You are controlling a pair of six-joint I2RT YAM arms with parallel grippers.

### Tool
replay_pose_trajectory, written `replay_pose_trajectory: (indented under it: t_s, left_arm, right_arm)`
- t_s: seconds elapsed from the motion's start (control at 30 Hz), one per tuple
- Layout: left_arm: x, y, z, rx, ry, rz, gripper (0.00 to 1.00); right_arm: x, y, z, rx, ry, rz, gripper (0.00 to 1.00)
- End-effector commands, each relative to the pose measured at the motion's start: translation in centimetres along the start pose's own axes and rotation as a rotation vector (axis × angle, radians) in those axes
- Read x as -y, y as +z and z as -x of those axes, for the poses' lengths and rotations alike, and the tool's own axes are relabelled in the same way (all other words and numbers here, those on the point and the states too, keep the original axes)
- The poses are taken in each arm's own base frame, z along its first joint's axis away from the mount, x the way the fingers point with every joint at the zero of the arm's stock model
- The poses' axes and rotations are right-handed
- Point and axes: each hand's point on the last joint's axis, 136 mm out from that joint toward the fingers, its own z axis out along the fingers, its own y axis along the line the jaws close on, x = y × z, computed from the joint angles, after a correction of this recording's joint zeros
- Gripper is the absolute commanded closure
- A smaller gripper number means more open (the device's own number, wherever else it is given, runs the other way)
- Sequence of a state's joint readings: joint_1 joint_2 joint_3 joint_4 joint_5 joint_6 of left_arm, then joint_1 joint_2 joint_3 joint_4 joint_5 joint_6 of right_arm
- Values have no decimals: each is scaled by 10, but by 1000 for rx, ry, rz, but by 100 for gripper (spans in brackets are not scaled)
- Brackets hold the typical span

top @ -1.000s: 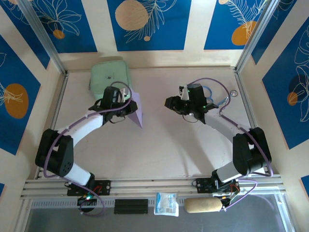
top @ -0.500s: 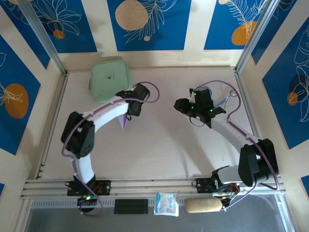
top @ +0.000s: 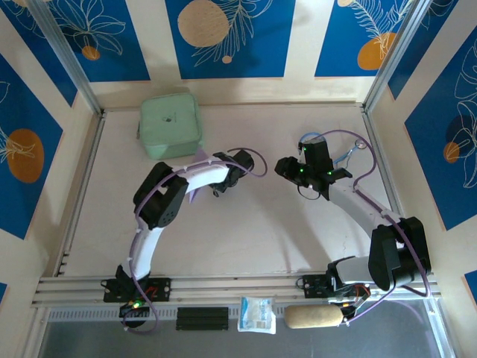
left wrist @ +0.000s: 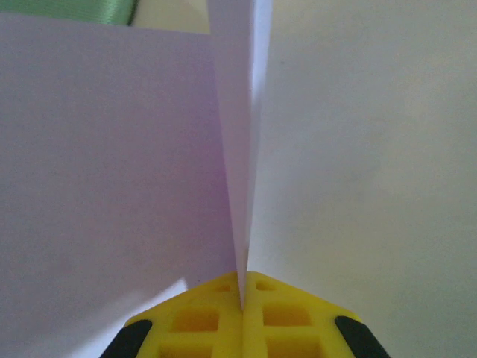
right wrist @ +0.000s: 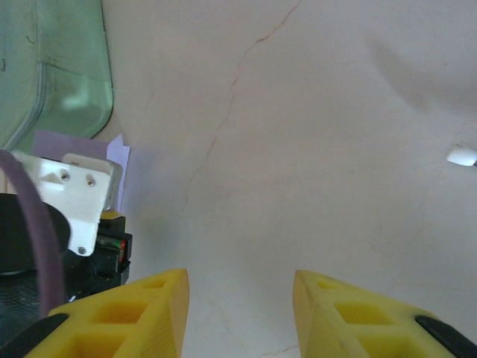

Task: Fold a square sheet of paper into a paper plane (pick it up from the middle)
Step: Turn over the paper at the center of the table.

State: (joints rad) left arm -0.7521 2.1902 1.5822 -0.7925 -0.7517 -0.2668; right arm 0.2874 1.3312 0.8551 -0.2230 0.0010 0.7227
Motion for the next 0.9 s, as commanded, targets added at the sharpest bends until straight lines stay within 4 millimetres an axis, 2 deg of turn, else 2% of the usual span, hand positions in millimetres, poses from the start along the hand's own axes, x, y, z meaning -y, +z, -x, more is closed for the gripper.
replay_pose_trajectory:
  t_s: [0.0,0.23,0.37,0.63,0.87]
  left_arm:
    - [9,1,-1,-11,-11,20,95]
    - [26,-7,-3,-26,-62,-84,83]
    - [34,-20,-2,-34,-109,-183,78]
    - [53,-73,3,-26,-299,-505,67]
    - [85,-125,2,-26,-451,-895,62]
  right_arm:
    - [3,-3,-1,-1,13,-4,58]
    - [4,2,-3,-18,24,-3,58]
    - [3,3,-4,-24,29,2,59]
    - [3,6,-4,-29,40,4,59]
    - [5,10,-5,-39,62,-1,58]
